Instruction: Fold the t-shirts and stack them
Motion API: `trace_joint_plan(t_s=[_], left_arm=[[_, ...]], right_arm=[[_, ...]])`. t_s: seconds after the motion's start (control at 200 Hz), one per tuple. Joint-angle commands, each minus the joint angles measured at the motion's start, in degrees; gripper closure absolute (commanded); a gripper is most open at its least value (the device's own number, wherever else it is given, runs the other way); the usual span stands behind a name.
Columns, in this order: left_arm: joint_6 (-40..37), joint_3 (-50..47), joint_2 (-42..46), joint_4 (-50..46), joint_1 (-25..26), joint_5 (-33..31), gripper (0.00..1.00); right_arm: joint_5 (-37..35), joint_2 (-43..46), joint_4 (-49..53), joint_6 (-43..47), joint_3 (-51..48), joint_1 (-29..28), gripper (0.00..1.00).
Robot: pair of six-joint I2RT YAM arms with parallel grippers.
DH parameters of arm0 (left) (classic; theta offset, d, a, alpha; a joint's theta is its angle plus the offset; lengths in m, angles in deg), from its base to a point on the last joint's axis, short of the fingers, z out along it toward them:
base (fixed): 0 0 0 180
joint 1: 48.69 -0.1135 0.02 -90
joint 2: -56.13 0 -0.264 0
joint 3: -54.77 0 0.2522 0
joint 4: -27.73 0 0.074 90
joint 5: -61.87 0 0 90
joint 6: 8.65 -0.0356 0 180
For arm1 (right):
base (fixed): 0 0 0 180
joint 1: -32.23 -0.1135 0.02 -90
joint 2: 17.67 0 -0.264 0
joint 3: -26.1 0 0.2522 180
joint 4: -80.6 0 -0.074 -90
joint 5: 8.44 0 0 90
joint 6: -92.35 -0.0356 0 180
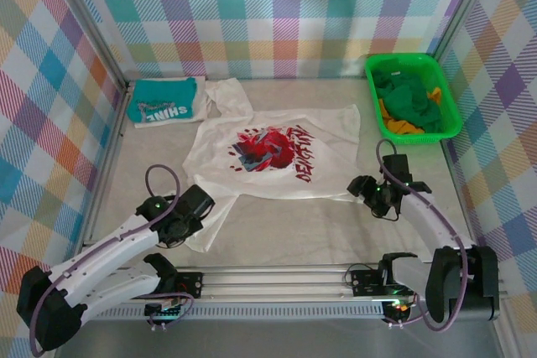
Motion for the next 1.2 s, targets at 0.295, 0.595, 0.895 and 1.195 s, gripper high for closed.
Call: trace_joint_plan(t_s=[0.295,0.595,0.895,1.195], left_arm=[[-1.4,-2.4,4.0,4.1,-8.2,2.9,1.0],[-2.6,-2.0,7.0,4.1,-14.3,4.6,1.0],[2.1,5.0,15.2,-5.5,-19.6,5.1,1.0],[15.5,-0.6,32.4,-12.3,-19.5,14.9,1.0]], right_arm=[[3.2,-8.2,-5.2,-1.4,0.9,2.1,0.45],[-0.5,-6.9,-3.9,-0.2,2.1,3.0,1.0],[-1.5,4.0,10.7,4.8,9.0,7.2,1.0],[4.6,1.8,13.1,7.6,6.6,7.7,1.0]])
